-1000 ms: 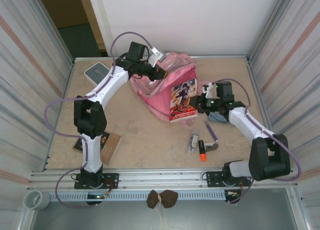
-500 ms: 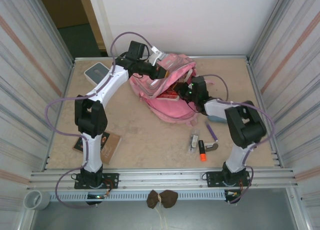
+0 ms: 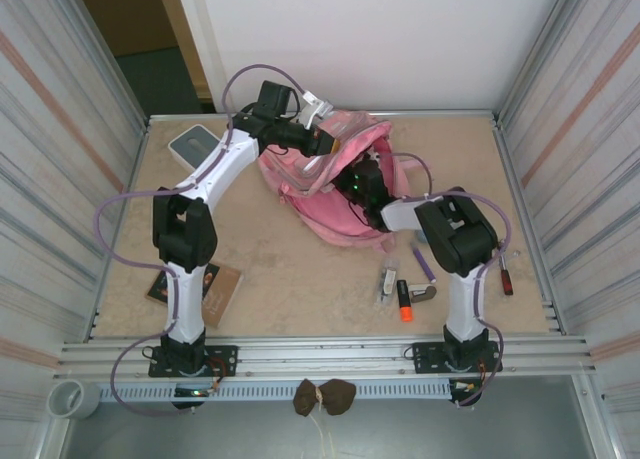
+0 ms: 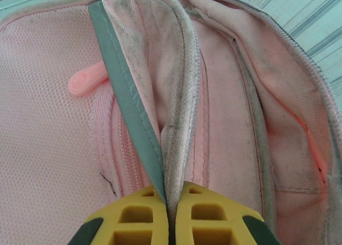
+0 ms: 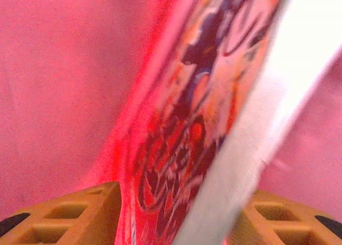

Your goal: Pack the student bag

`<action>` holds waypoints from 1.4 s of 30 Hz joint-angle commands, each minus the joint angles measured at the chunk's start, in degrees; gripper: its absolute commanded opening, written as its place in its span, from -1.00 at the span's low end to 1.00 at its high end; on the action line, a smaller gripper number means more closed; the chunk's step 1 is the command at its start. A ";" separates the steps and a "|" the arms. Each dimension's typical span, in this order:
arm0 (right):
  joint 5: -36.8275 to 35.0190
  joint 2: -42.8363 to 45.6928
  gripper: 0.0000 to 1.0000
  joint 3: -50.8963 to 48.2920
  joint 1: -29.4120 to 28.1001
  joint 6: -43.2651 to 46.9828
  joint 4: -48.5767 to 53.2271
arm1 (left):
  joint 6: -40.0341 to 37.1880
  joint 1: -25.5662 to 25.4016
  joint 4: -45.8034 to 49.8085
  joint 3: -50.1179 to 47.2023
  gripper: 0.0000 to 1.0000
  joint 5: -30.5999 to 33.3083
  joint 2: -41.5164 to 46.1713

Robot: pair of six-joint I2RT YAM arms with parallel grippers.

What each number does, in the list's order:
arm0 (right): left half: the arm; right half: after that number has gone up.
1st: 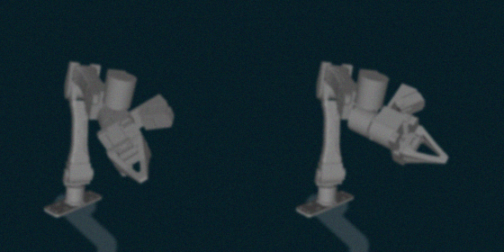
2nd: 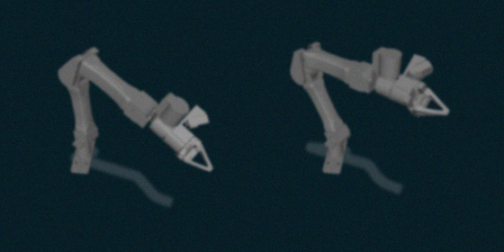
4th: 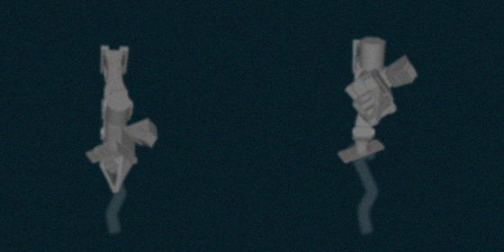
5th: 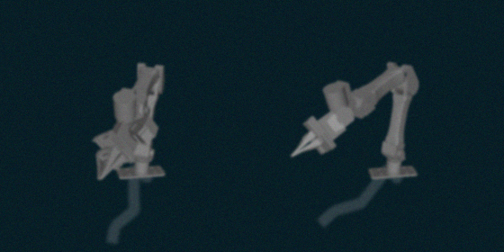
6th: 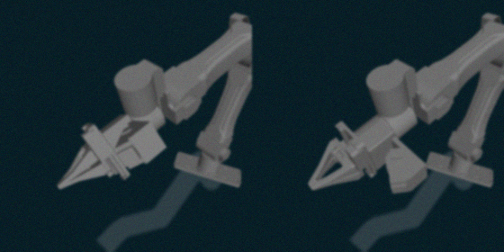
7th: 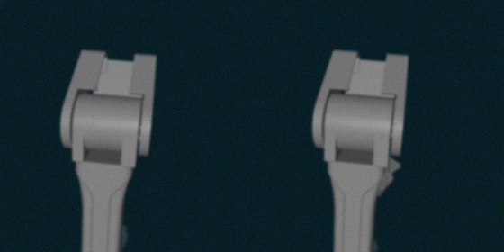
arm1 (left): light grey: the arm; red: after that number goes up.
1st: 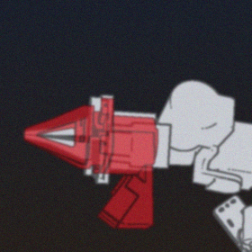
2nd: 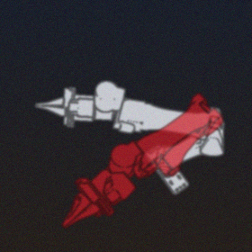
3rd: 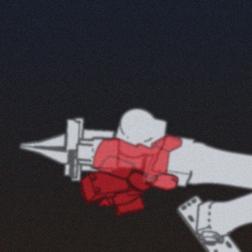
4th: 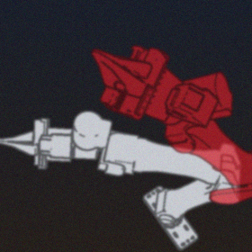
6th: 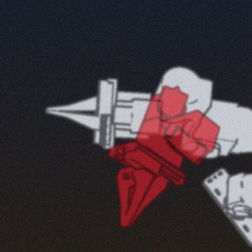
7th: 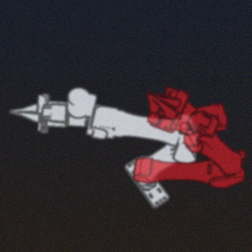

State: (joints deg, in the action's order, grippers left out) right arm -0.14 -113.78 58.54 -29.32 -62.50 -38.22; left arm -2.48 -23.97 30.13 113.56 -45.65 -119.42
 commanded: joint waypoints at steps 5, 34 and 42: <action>-2.63 22.23 0.02 -10.22 0.90 13.03 12.33 | 2.11 1.29 -6.73 0.99 -1.00 -0.70 -0.03; -4.96 46.45 0.34 -19.26 1.20 30.51 37.57 | 34.06 13.42 -4.23 -81.23 0.46 52.00 60.86; -3.36 43.90 0.34 -18.85 0.93 30.24 37.21 | 35.55 16.88 -8.78 -84.80 0.50 47.18 54.46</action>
State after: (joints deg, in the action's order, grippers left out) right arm -4.21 -70.11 38.15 -28.16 -33.34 0.05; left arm 31.14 -7.33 23.70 29.45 2.81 -63.07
